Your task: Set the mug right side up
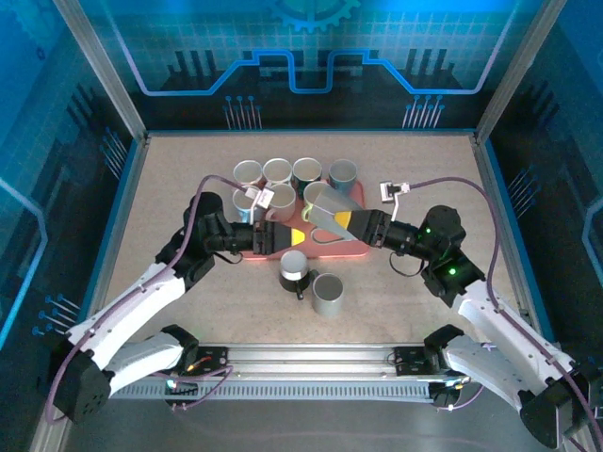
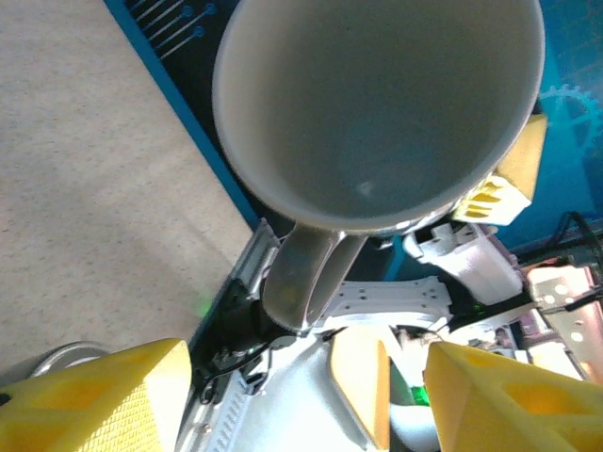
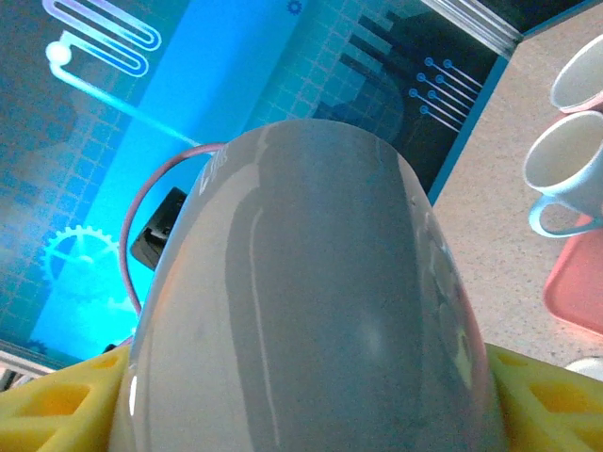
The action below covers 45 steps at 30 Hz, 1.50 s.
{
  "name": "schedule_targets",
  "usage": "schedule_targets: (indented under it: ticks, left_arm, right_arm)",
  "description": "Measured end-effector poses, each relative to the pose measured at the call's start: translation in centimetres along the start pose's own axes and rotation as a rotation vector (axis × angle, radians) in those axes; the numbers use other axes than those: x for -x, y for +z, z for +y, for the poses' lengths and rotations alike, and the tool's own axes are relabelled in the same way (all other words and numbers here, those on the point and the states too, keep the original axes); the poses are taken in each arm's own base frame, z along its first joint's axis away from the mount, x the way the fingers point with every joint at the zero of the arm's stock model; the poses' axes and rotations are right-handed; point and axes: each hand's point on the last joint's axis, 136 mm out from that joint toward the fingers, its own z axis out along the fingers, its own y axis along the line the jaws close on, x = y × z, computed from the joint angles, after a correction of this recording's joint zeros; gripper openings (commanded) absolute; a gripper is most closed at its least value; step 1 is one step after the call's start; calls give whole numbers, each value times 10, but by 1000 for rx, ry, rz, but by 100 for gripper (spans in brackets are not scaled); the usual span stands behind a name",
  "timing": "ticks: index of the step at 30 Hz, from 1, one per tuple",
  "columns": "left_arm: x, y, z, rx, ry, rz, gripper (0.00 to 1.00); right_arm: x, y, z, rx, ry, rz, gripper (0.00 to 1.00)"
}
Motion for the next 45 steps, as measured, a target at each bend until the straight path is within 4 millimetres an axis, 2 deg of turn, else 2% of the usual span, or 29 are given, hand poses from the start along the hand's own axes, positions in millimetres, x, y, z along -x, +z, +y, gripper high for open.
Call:
schedule_targets:
  ticks: [7, 10, 14, 19, 21, 24, 26, 28, 35, 40, 45]
  left_arm:
    - [5, 12, 7, -56, -35, 2, 62]
    - [4, 19, 6, -76, -36, 13, 55]
    - [2, 25, 2, -100, -29, 25, 35]
    - [4, 24, -5, -126, 26, 20, 0]
    - [4, 24, -8, -135, 52, 17, 0]
    - [4, 22, -12, -139, 62, 14, 0]
    - [2, 20, -13, -136, 65, 14, 0]
    - [0, 18, -14, -132, 78, 12, 0]
    - [-8, 11, -13, -86, 65, 8, 0]
    - [-11, 6, -5, -11, 79, -2, 0]
    - [-2, 1, -1, 98, 119, -25, 0]
  right_arm:
    - [-3, 2, -4, 42, 53, -15, 33]
    - [-6, 5, -3, 53, 67, -5, 33]
    - [-9, 8, 1, 77, 69, -1, 33]
    - [-6, 10, 1, 88, 108, -18, 34]
    - [-6, 10, 2, 94, 113, -20, 38]
    - [-7, 10, 5, 103, 106, -16, 55]
    - [-8, 10, 6, 107, 95, -11, 72]
    - [-11, 10, 9, 112, 73, -4, 99]
    - [-12, -1, 8, 55, -57, -43, 100]
    - [-6, -12, -16, -105, -110, -51, 100]
    - [10, -38, -42, -307, -124, -83, 100]
